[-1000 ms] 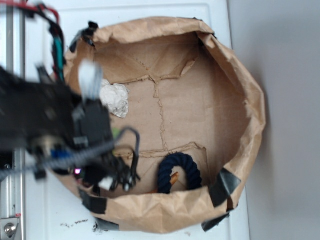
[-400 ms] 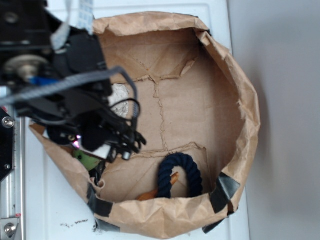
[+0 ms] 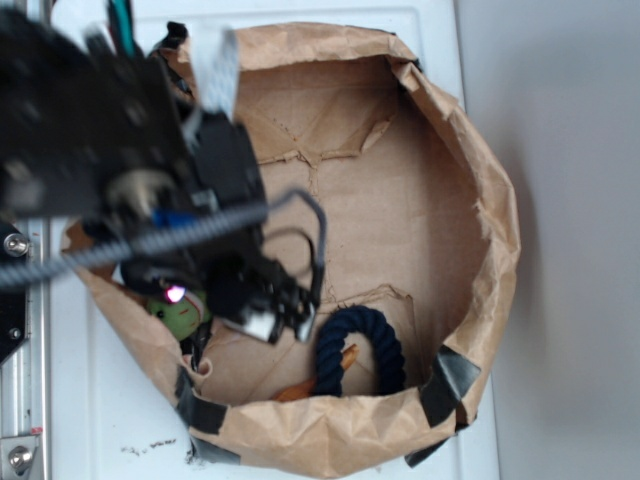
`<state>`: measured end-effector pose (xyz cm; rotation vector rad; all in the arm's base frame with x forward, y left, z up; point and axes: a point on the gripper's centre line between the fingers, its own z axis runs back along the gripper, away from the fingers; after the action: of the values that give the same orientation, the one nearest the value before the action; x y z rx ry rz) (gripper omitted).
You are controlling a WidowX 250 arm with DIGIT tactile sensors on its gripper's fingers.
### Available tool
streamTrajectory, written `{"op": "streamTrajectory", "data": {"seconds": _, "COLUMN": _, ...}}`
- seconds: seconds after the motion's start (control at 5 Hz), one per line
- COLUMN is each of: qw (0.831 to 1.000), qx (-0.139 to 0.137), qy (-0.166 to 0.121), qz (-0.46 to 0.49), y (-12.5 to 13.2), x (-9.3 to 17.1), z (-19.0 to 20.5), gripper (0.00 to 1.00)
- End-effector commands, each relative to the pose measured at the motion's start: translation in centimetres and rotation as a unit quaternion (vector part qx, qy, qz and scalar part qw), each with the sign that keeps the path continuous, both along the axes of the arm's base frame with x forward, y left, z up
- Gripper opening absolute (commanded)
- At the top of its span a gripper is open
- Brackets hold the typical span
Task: Grab the green animal.
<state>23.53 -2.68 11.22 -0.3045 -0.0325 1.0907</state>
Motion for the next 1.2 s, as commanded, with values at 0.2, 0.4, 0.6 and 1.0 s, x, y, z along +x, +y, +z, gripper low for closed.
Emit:
{"op": "streamTrajectory", "data": {"seconds": 0.2, "qw": 0.998, "qx": 0.041, "qy": -0.016, "qz": -0.043, "y": -1.8, "x": 0.0, "z": -5.1, "gripper": 1.00}}
{"op": "streamTrajectory", "data": {"seconds": 0.4, "qw": 0.998, "qx": 0.036, "qy": -0.021, "qz": -0.045, "y": -2.0, "x": 0.3, "z": -5.8, "gripper": 1.00}}
{"op": "streamTrajectory", "data": {"seconds": 0.6, "qw": 0.998, "qx": 0.003, "qy": -0.015, "qz": -0.055, "y": -2.6, "x": 0.0, "z": -6.6, "gripper": 1.00}}
{"op": "streamTrajectory", "data": {"seconds": 1.0, "qw": 0.998, "qx": 0.002, "qy": -0.012, "qz": -0.062, "y": -2.7, "x": 0.3, "z": -5.9, "gripper": 1.00}}
